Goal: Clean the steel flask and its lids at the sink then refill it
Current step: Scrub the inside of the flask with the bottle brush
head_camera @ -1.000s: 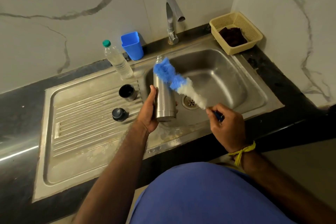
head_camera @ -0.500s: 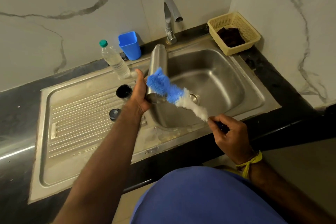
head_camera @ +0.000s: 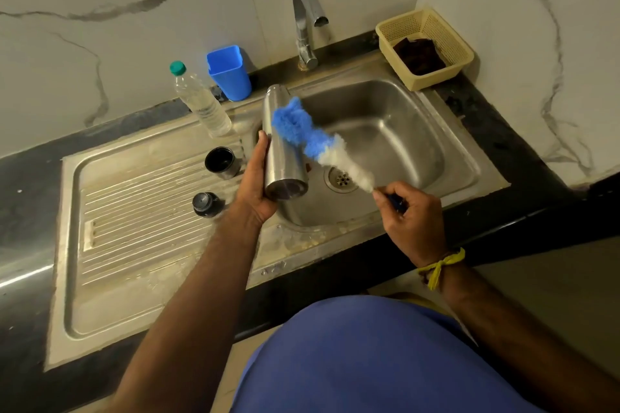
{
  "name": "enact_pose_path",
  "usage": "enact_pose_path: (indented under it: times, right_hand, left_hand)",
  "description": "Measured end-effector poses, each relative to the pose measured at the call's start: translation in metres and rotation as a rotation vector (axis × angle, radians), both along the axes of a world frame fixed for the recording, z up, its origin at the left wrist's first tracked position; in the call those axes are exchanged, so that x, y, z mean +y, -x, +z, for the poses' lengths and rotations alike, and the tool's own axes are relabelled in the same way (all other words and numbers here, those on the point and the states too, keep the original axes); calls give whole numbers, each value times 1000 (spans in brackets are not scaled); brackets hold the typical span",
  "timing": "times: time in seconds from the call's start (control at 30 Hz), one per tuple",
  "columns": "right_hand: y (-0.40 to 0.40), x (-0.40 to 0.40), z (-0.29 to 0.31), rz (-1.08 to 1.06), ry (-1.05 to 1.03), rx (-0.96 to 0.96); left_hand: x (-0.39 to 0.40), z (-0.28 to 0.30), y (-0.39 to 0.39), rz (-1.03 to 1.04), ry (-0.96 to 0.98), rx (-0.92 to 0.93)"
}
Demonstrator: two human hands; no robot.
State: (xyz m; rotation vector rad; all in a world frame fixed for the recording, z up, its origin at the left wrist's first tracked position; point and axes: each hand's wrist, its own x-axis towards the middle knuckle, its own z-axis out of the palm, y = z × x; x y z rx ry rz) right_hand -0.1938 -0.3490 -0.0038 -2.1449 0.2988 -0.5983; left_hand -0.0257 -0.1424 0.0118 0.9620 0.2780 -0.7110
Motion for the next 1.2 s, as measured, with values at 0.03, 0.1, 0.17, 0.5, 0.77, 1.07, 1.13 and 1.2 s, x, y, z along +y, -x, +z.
enact_pose_path:
  times: [0.03,0.1,0.17,0.5,0.77,1.07,1.13,1.2]
  right_hand:
    - [-3,3,1,23,16,2]
    - [-8,7,4,52,67,-4]
    - [-12,6,6,21,82,-10]
    - [-41,7,15,-71,106,-30]
    - [-28,4,10,-20,100,-9]
    - [-1,13,-3,61,105,-31]
    - [3,11,-1,42,80,-49]
    - [6,12,-2,49,72,-43]
  left_hand:
    - [1,-4,3,4,17,13]
    - [5,-10,7,13,22,35]
    - [9,-11,10,6,13,25]
    - [16,-7,34,-61,-71,-38]
    - [22,-15,36,-25,-75,-62]
    - [14,-5,12,-1,-58,-31]
    - [12,-2,3,-14,-70,-33]
    - [8,6,-4,-17,-90,-42]
